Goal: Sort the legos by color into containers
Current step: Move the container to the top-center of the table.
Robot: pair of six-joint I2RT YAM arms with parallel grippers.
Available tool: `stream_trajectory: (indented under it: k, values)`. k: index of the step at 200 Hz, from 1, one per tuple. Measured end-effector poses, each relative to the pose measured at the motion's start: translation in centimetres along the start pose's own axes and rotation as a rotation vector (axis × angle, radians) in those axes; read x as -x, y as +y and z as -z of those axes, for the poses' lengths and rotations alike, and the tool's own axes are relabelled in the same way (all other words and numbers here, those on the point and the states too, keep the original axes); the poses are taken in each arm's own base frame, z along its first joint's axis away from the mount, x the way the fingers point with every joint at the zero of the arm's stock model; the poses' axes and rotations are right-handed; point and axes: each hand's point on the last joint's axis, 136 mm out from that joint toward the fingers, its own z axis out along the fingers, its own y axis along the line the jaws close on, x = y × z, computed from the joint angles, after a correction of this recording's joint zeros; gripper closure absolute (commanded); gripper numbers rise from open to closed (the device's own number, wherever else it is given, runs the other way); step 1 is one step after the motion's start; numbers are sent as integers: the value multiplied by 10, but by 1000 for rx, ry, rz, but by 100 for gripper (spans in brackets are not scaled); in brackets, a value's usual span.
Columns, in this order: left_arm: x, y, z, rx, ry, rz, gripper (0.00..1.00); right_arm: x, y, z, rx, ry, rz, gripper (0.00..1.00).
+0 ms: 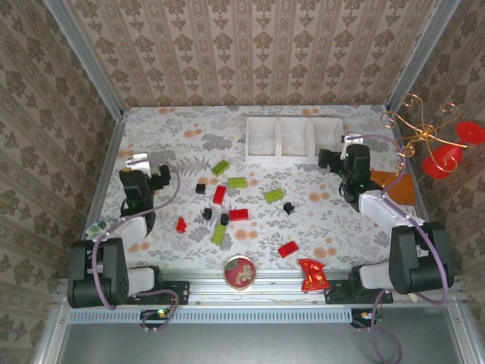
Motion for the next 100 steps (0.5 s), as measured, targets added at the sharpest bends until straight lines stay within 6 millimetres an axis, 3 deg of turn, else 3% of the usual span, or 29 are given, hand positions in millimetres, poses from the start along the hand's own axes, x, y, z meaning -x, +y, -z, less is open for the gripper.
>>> stream_trajectory:
  k: [29,66,100]
  values:
    - [14,1,3,8,0,93,0,8,26,3,15,40,-12,0]
    - [16,-2,1,-5,38,177,0,10,68,-5,22,96,1,0]
    - [7,-7,0,-30,83,222,0,1,75,-28,-27,184,-36,1]
